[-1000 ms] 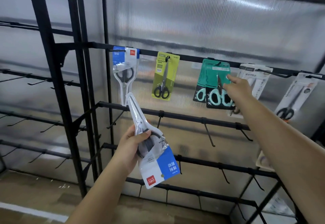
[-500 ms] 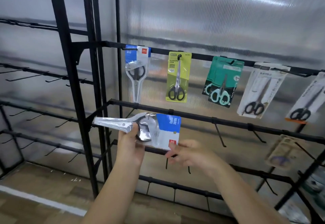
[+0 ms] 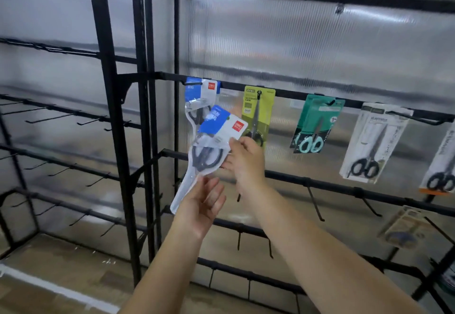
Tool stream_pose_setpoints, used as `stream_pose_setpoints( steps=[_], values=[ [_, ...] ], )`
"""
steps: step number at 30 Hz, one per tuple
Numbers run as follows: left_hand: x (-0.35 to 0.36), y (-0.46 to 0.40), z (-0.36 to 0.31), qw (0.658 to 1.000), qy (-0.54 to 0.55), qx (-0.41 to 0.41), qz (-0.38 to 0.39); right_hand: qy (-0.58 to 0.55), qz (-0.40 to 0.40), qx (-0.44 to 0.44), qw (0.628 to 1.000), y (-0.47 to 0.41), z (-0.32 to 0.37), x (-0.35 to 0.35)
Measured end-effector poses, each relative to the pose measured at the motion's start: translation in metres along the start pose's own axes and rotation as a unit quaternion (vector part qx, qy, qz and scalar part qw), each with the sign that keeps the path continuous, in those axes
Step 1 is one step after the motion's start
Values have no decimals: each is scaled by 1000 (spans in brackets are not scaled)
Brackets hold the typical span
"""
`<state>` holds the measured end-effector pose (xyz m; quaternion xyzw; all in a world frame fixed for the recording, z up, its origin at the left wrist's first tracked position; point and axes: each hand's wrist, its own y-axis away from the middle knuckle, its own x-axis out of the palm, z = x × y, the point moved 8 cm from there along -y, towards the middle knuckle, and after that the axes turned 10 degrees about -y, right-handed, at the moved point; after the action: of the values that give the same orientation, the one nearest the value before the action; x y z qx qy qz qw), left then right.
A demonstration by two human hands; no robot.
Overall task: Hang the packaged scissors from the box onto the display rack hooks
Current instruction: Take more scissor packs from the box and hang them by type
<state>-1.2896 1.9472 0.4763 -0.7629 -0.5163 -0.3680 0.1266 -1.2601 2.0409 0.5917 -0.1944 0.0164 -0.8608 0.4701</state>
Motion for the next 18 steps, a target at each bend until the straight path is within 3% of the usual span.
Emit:
stream_pose_setpoints(
  steps=[2,4,6,9,13,18],
  values=[
    [-7,-3,-6,987,-153,-40,-16,94,14,-68,993,-18,24,25],
    [-21,-3,-25,952,-301,-38,-40,160,37,-130,978,-31,44,49],
    [-30,0,-57,917,-397,23,-37,202,53,-181,961,-41,59,69],
    [-36,12,-104,824,-555,105,-41,224,55,-242,942,-46,76,95],
    [-42,20,-144,724,-671,156,-34,226,46,-280,932,-51,83,110],
    [-63,21,-150,705,-693,149,15,250,28,-263,932,-49,63,97]
  ],
)
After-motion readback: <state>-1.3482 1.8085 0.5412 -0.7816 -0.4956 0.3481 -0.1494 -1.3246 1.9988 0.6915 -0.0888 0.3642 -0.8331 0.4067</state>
